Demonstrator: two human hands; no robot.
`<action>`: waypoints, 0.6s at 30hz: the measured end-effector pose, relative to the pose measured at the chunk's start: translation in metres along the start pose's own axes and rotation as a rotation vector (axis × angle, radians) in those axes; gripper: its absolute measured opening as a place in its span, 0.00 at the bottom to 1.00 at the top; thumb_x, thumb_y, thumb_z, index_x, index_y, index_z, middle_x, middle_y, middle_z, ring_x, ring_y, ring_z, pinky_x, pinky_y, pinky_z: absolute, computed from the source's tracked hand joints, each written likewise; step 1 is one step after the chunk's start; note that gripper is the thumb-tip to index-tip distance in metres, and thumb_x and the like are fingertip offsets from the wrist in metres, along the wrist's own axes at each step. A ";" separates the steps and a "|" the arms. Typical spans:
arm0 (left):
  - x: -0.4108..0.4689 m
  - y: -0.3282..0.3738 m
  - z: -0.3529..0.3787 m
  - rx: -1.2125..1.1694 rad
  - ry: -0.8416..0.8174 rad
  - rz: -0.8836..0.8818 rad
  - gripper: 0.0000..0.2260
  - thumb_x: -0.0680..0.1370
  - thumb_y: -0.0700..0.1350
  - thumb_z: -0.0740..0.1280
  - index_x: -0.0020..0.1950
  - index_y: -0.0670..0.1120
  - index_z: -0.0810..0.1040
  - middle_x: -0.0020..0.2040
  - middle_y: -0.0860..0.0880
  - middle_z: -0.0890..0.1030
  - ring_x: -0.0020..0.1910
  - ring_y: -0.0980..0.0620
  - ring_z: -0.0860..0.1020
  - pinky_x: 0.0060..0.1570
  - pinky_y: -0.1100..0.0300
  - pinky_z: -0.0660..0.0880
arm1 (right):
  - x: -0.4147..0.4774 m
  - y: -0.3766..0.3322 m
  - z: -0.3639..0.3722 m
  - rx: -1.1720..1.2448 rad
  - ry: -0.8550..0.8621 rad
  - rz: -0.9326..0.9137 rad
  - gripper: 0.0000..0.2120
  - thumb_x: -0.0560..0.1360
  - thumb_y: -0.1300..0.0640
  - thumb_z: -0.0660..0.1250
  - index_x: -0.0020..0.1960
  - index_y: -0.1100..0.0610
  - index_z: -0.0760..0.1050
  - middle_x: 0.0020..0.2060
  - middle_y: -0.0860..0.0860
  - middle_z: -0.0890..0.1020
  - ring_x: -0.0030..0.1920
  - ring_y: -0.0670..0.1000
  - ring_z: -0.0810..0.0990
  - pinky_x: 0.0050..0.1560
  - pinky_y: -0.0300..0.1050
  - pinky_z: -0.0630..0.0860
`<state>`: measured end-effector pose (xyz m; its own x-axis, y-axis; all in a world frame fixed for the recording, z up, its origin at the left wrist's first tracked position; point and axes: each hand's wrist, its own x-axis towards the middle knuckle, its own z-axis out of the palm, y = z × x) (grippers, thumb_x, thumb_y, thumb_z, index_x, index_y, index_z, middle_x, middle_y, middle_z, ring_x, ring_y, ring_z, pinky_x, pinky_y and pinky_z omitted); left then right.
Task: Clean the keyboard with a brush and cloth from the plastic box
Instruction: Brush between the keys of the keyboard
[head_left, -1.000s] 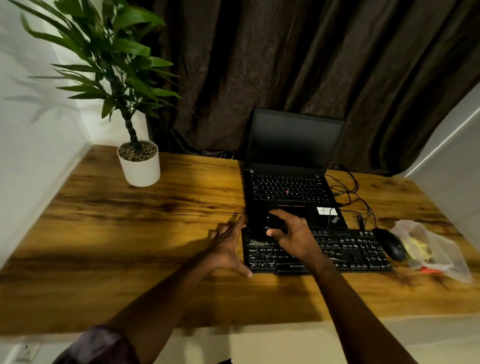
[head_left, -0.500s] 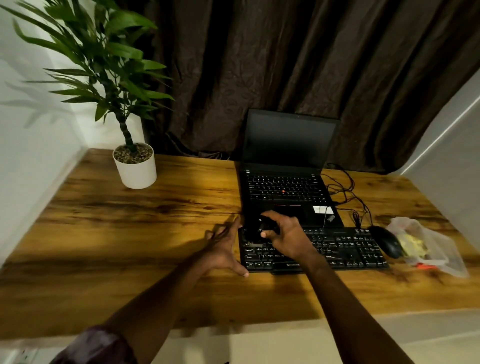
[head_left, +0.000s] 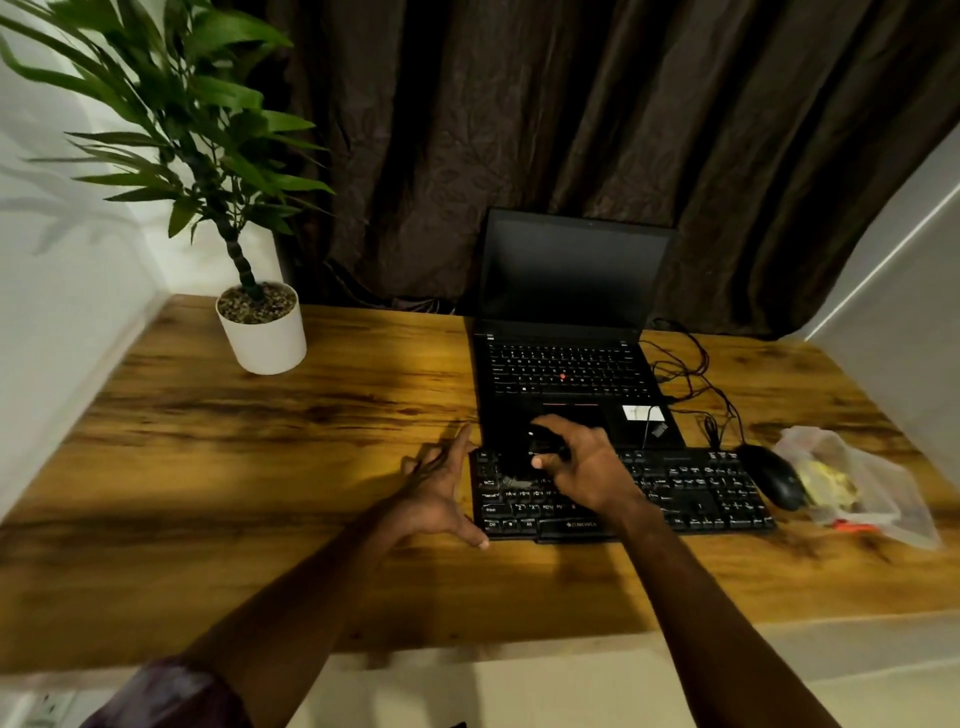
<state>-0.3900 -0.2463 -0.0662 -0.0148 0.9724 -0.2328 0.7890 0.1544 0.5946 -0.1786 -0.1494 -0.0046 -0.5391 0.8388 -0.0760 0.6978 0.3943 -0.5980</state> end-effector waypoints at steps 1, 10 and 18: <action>-0.001 0.002 0.000 0.001 0.005 0.005 0.70 0.54 0.63 0.81 0.77 0.59 0.30 0.79 0.58 0.57 0.75 0.50 0.54 0.66 0.51 0.53 | 0.002 0.001 0.002 0.017 -0.006 -0.015 0.24 0.76 0.53 0.71 0.66 0.32 0.69 0.60 0.54 0.75 0.57 0.54 0.79 0.55 0.55 0.83; 0.003 0.001 0.005 -0.066 -0.004 -0.124 0.74 0.46 0.69 0.78 0.76 0.61 0.30 0.79 0.45 0.55 0.78 0.43 0.51 0.74 0.41 0.57 | 0.013 -0.031 0.025 0.109 -0.112 -0.092 0.22 0.74 0.52 0.72 0.65 0.36 0.72 0.57 0.55 0.79 0.52 0.55 0.82 0.50 0.55 0.84; -0.003 0.007 -0.001 -0.176 -0.046 -0.059 0.71 0.52 0.59 0.84 0.76 0.64 0.31 0.80 0.55 0.57 0.78 0.50 0.56 0.74 0.45 0.62 | 0.015 -0.007 0.000 -0.025 -0.106 -0.111 0.24 0.75 0.55 0.72 0.66 0.38 0.71 0.55 0.52 0.81 0.52 0.51 0.82 0.53 0.51 0.83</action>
<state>-0.3857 -0.2482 -0.0604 -0.0266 0.9523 -0.3041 0.6678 0.2433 0.7034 -0.1920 -0.1394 -0.0016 -0.6594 0.7457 -0.0955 0.6421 0.4926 -0.5874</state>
